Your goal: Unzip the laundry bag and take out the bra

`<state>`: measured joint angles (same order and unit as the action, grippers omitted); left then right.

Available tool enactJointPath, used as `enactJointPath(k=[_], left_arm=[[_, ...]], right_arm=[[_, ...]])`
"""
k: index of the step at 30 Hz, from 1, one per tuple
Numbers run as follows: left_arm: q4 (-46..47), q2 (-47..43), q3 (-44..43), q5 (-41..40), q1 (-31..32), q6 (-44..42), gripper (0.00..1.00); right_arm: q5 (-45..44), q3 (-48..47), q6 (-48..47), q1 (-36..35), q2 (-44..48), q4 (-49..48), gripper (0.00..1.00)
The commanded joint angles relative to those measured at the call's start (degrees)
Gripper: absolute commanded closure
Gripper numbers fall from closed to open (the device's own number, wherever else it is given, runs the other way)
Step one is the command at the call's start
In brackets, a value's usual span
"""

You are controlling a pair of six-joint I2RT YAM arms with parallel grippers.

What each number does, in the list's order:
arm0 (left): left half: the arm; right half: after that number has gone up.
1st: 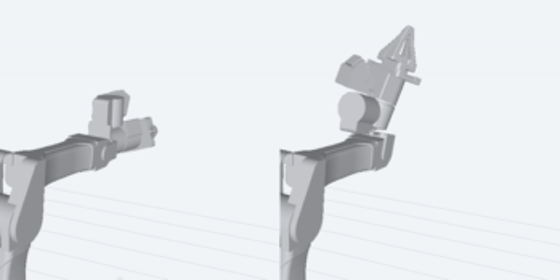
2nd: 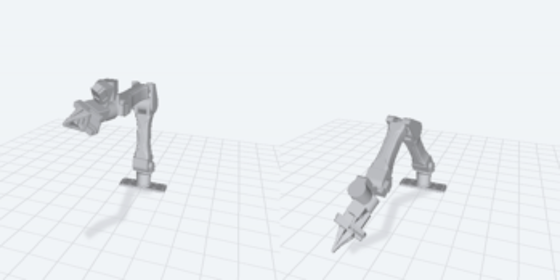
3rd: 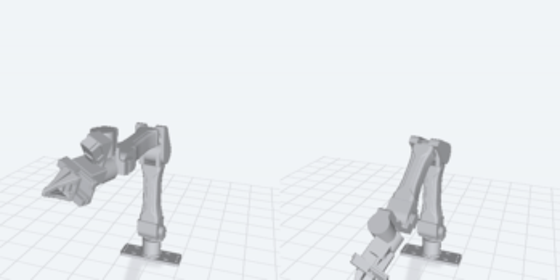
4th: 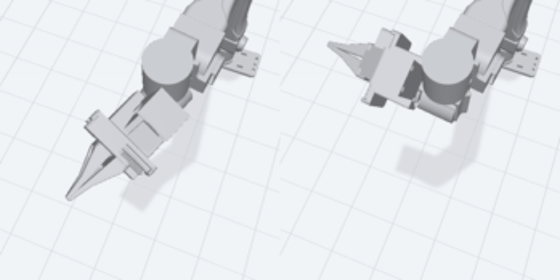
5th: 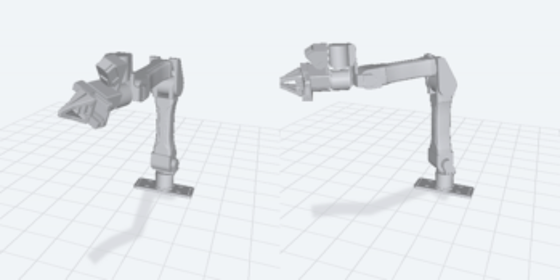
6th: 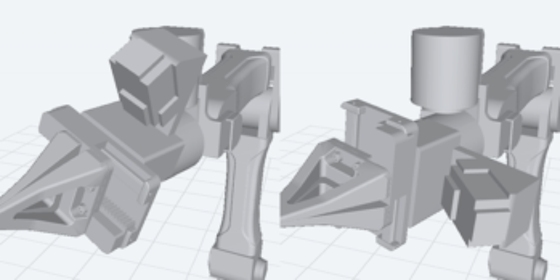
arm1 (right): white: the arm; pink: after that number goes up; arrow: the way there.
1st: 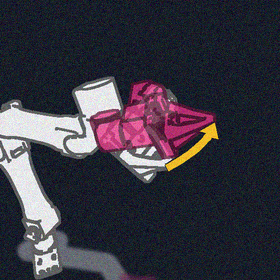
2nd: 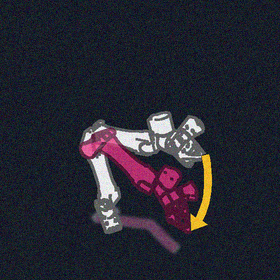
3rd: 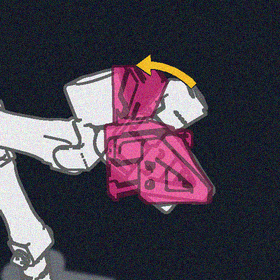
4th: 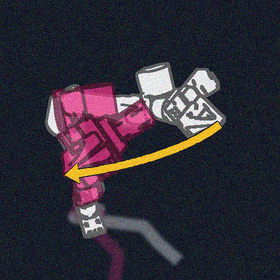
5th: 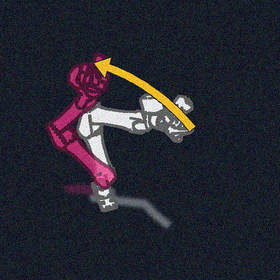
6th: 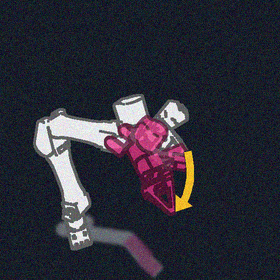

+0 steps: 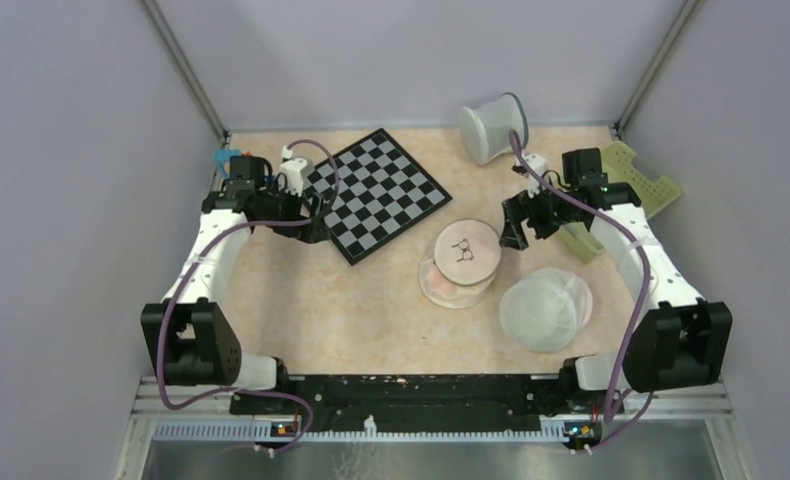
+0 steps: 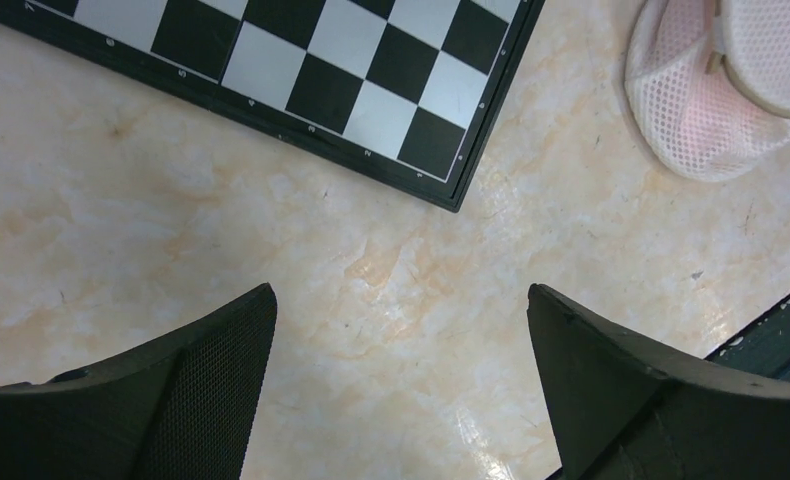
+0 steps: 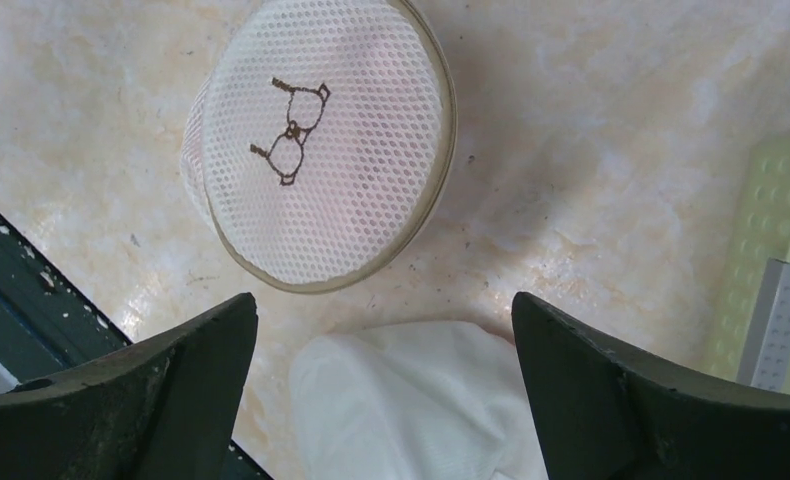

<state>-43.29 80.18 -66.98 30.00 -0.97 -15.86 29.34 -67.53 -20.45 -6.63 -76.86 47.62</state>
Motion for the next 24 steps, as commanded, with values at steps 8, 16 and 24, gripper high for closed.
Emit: enactJointPath(k=[8,16,24], left_arm=[[1.7,4.2,-4.7,12.9,0.3,1.9,0.01],[12.3,2.7,4.3,18.9,5.7,6.4,0.01],[23.5,-2.5,12.7,18.1,14.2,0.6,0.01]], right_arm=[[6.8,-3.5,0.6,-0.3,-11.0,-3.6,0.09],[11.8,-3.0,2.3,-1.1,-19.9,-5.5,0.26],[17.6,-3.1,4.3,-1.8,-25.2,-8.3,0.40]])
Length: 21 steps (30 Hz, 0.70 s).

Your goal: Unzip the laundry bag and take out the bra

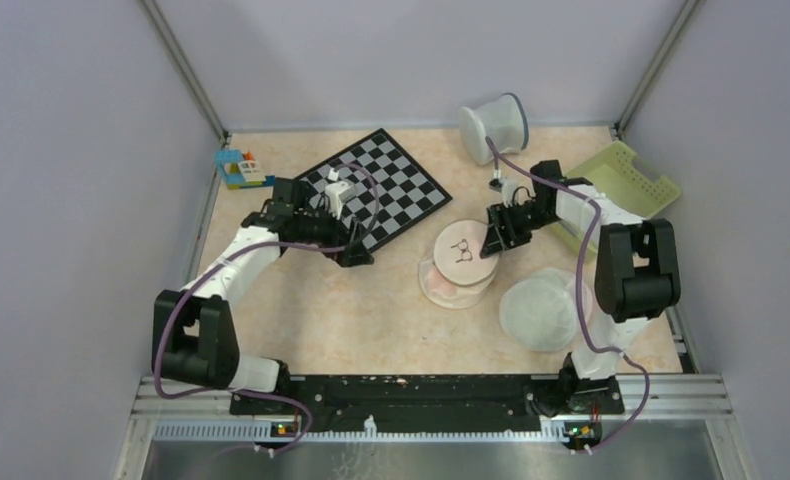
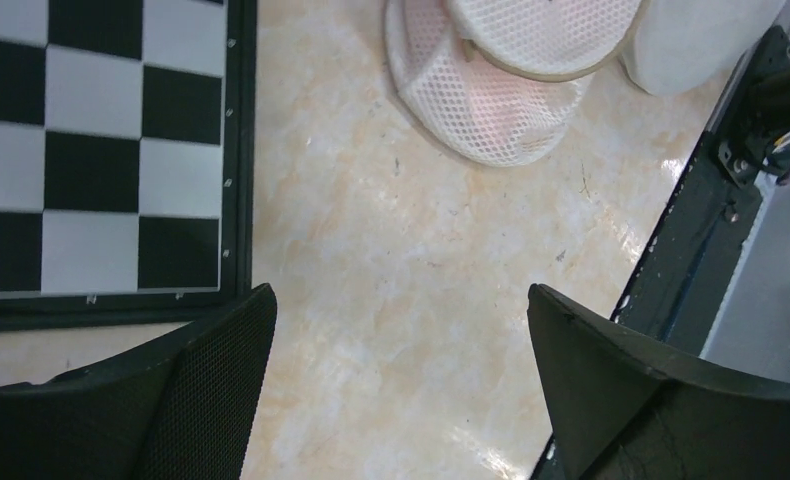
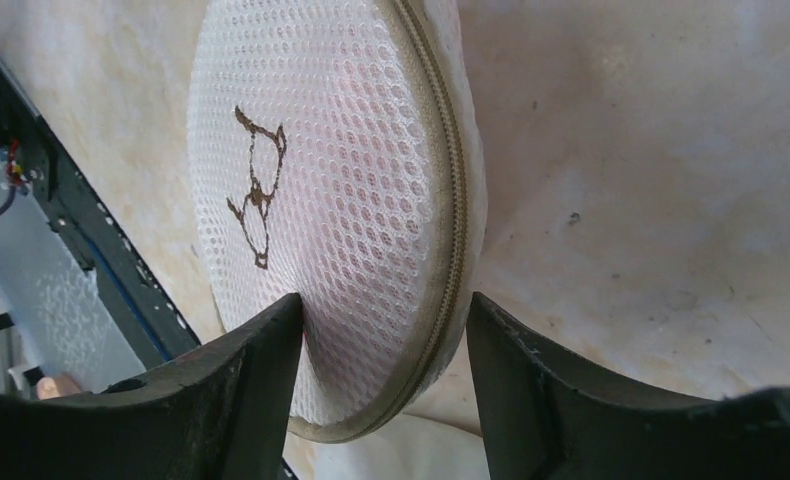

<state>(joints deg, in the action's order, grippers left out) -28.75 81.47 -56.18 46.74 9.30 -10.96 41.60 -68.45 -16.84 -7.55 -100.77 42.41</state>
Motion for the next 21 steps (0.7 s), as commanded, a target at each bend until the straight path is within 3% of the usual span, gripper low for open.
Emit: enactJointPath(k=[1,4,11,21], left_arm=[[9.8,-4.0,2.4,1.6,5.2,-5.5,0.02],[11.0,-4.0,3.0,3.5,8.4,-9.6,0.03],[9.5,-6.9,4.2,6.4,11.7,-27.6,0.04],[2.7,-15.3,10.2,5.1,12.0,-52.1,0.01]], right_arm=[[5.8,-2.3,0.3,-1.1,-1.8,-3.5,0.41],[6.1,-4.1,-2.0,-2.4,-3.9,-3.5,0.42],[5.4,-14.1,-9.9,-7.0,-11.9,-0.8,0.32],[-0.4,-30.0,-24.7,-21.7,-19.5,6.5,0.22]])
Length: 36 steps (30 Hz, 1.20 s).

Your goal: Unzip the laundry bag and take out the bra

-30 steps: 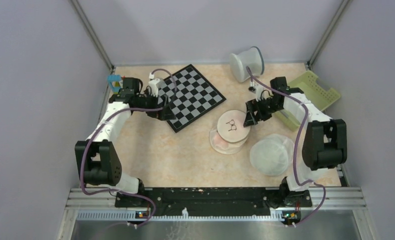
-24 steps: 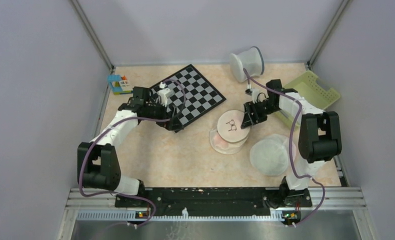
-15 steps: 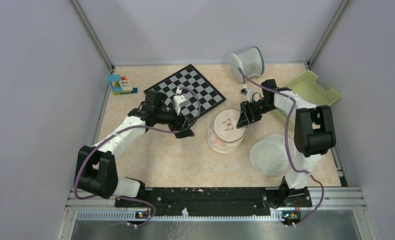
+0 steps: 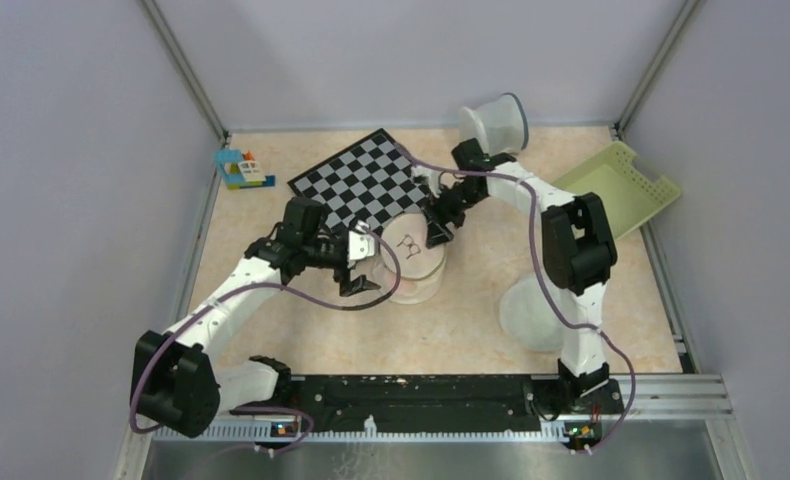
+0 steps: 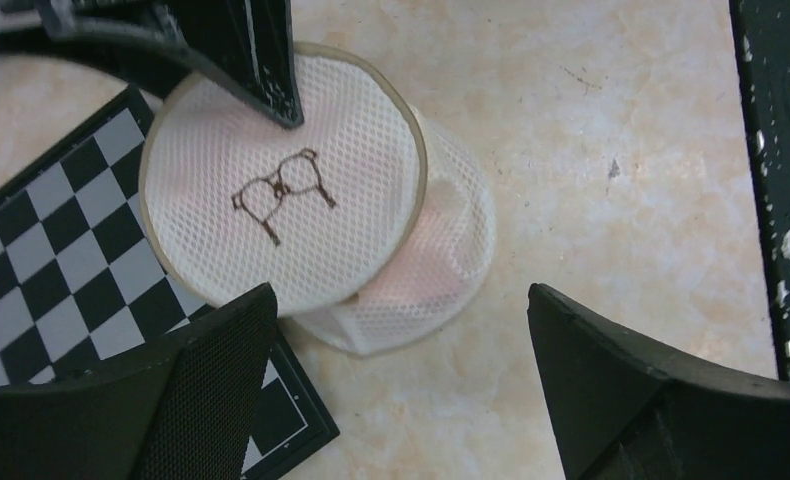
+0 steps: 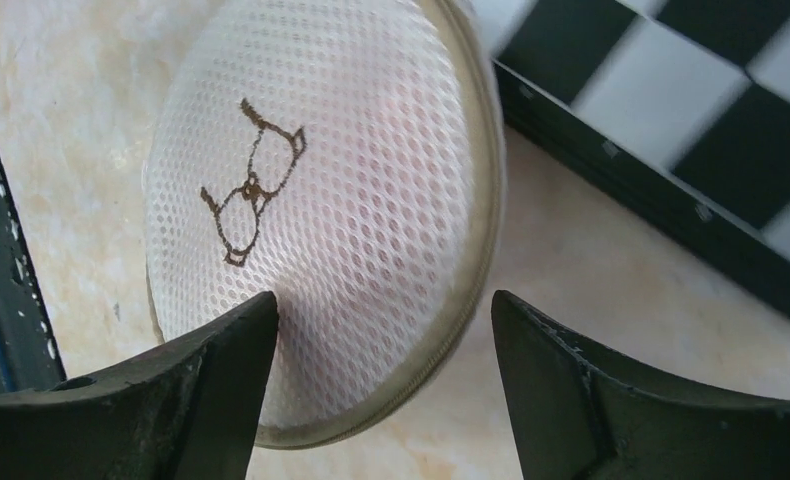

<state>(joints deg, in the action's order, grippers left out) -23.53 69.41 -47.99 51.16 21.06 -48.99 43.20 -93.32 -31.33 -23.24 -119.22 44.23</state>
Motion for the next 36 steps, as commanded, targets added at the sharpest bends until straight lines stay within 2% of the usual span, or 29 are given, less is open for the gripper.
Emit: enactJointPath(k=[1,3,8,12,14,18,23,28,30,36], left_arm=[[-3.8,-3.6,2.0,0.4,0.2,-16.7,0.01],[-6.1,-3.6,1.9,-0.3,0.3,-21.3,0.01],[-8.9,-2.9,3.3,-3.9,0.2,-35.2,0.04],[-7.0,-0.7,2.4,-7.4,0.2,-37.9,0.09],[-7.3,1.1,1.4,-9.3,0.0,-40.0,0.12],[-2.1,4.2,2.2,-11.6,-0.8,-42.2,0.13],[8.3,7.5,5.2,-9.7,-0.4,-42.4,0.09],[11.1,10.0,4.4,-11.4,8.9,-32.3,0.13],[15.3,10.5,5.3,-13.3,12.8,-26.9,0.15],[27.7,14.2,4.1,-21.5,24.4,-3.7,0.19]], right_arm=[[-2.9,-6.0,-11.5,-7.4,-0.9,5.4,0.21],[-3.8,-6.6,-11.9,-8.9,0.0,4.7,0.19],[-6.2,-7.4,-6.1,-8.0,2.9,-0.7,0.16],[-7.2,-6.4,1.4,-4.5,7.2,-2.2,0.16],[-6.0,-3.5,5.3,-2.2,10.4,-2.5,0.16],[-6.1,6.7,8.2,0.2,18.8,-3.3,0.16],[-3.2,16.9,11.1,0.9,25.6,-1.7,0.21],[0.8,24.9,15.5,5.9,30.4,-3.0,0.28],[2.5,26.1,16.5,8.6,31.0,-2.3,0.30],[3.3,30.1,19.1,12.1,33.7,-3.3,0.31]])
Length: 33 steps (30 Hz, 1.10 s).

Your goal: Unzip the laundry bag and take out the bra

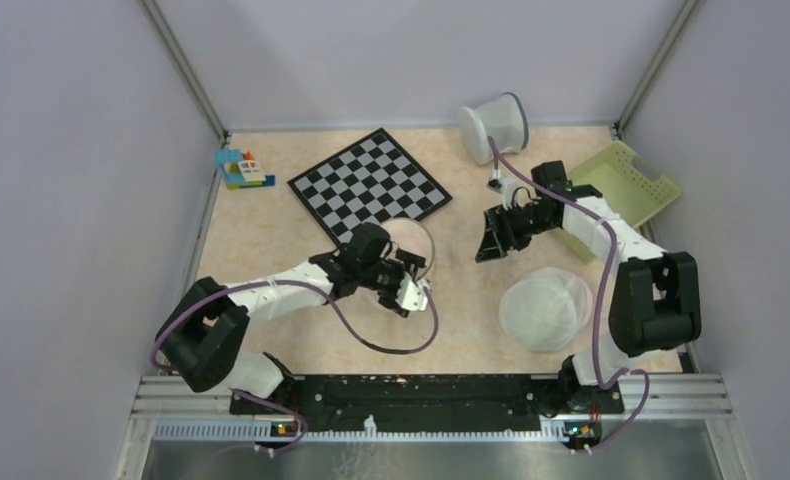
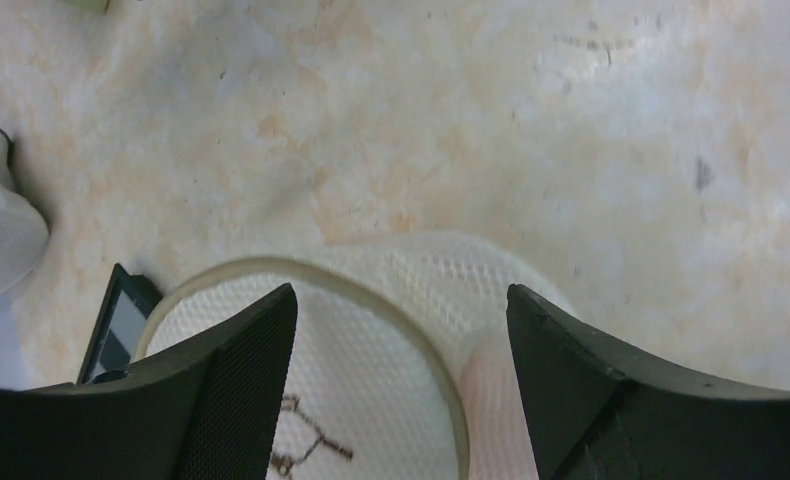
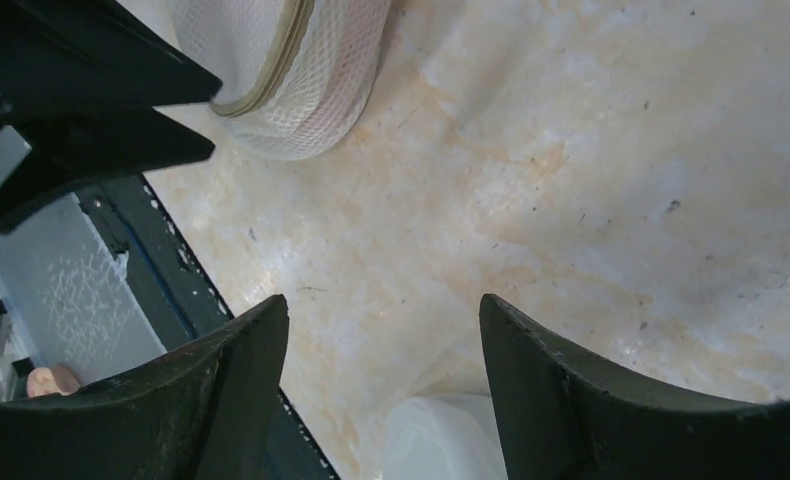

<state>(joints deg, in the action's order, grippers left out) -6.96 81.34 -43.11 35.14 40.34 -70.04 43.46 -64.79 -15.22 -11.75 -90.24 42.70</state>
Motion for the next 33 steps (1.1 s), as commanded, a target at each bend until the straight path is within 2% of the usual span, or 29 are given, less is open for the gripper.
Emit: enactJointPath(k=[1,3,5,8,11,15,19,23,24,27,33], left_arm=[[12.9,3.2,-1.5,-6.9,6.7,20.9,0.19],[14.8,5.3,-3.8,-8.5,8.7,26.5,0.19],[10.5,6.1,-8.8,-9.3,8.9,30.3,0.19],[4.0,2.8,-10.6,-5.0,4.1,32.6,0.15],[2.0,-3.2,-8.0,-2.5,-1.9,34.3,0.11],[1.3,-10.7,-3.1,-5.1,-8.1,34.4,0.06],[-0.9,-16.8,1.2,-4.6,-14.6,34.6,0.03],[-3.4,-24.2,4.9,-4.2,-18.0,31.5,0.01],[-4.4,-25.7,5.6,-4.0,-18.2,30.4,0.01],[-7.1,-28.8,7.3,-3.7,-18.3,26.7,0.01],[-10.9,-30.3,8.8,-0.8,-18.3,18.2,0.03]], right_arm=[[3.4,2.5,4.3,0.6,5.0,-3.0,0.31],[4.8,4.1,8.5,0.6,5.4,-5.6,0.33],[6.5,6.4,13.7,0.5,5.6,-9.5,0.35],[3.9,10.2,25.0,-2.6,6.0,-19.7,0.34],[-0.9,12.2,33.8,-7.6,5.0,-27.0,0.34],[-5.0,12.5,40.8,-12.1,1.0,-32.1,0.32],[-6.0,10.8,46.3,-12.8,-4.9,-37.1,0.30],[-7.4,7.4,46.5,-12.9,-9.5,-36.8,0.31],[-7.5,6.8,46.3,-12.8,-10.3,-36.7,0.34],[-7.4,4.7,44.3,-12.8,-13.3,-35.9,0.53],[-5.9,0.1,36.8,-11.6,-17.2,-31.1,0.82]])
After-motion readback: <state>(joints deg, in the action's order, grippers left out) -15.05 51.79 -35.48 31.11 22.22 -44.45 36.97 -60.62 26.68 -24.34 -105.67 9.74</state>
